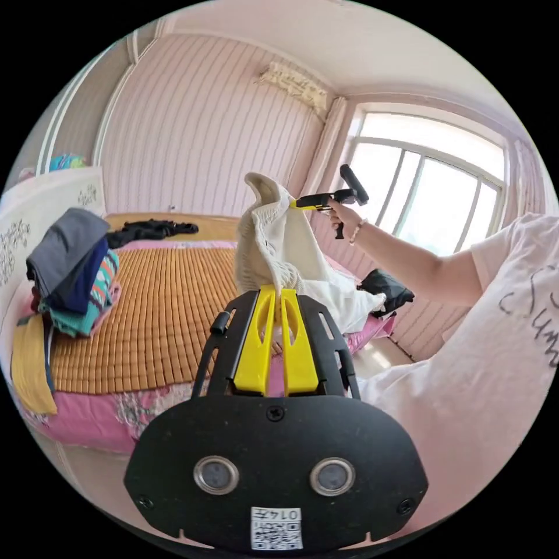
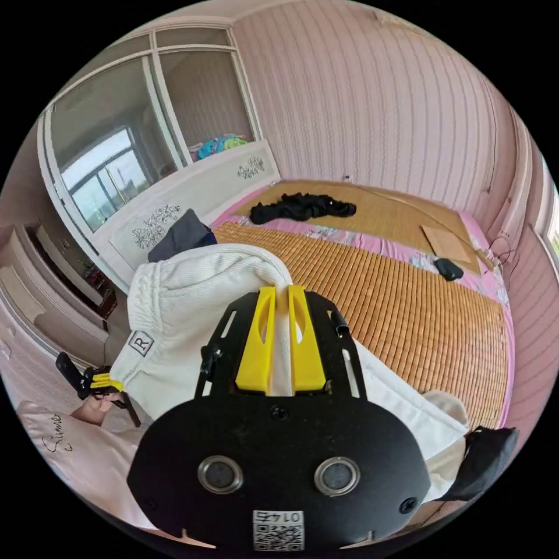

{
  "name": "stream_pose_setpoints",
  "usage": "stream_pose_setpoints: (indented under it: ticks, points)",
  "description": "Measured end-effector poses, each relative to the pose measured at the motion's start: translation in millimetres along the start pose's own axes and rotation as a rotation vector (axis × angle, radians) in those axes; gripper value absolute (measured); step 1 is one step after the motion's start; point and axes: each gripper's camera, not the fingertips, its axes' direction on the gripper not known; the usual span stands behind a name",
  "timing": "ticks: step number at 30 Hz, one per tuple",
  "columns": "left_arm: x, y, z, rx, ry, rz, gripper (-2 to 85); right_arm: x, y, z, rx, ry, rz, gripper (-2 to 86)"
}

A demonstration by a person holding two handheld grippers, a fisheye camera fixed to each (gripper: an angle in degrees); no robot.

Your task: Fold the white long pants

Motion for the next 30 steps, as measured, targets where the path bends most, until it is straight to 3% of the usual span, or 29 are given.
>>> stream_pose_setpoints:
  ticks: [3,6,13,18,22,26,30]
  points:
    - [-14.7,31.9,26.9,-0.138,-0.042,-0.073,-1.0,29.2,37.1,49.4,-0.064,-0.115,0.123,2.6]
    - [-33.4,42.9,22.6,-0.110,-0.035,-0.175,-1.0,26.9,33.9,45.7,-0.055,-0.125,0.104,2.7]
    - [-80.7,-2.0,-34.9,0.061,-0.166,-0.207,-0.6,-82.9,-95.8,15.0,-0.054,-0.026,-0.269,4.3]
    - [-162.2,-5.5,-42.9,-0.008,-0.388,-0.341,3.8,-132.0,-160.3,81.6,-0.158,-0.088,-0.241,7.3]
    - [-210.5,40.8,-40.1,-0.076,-0.444,-0.561,5.7,-131.1,-110.9,124.5,-0.249,-0.209,-0.226,7.5]
    - [-199.2,78.9,-42.4,-0.098,-0.443,-0.570,5.2,-89.6,-15.4,131.5,-0.360,-0.201,-0.235,7.5]
    - [-183.4,116.2,-42.1,-0.136,-0.377,-0.638,5.0,0.1,114.8,94.2,-0.484,-0.105,-0.073,7.2]
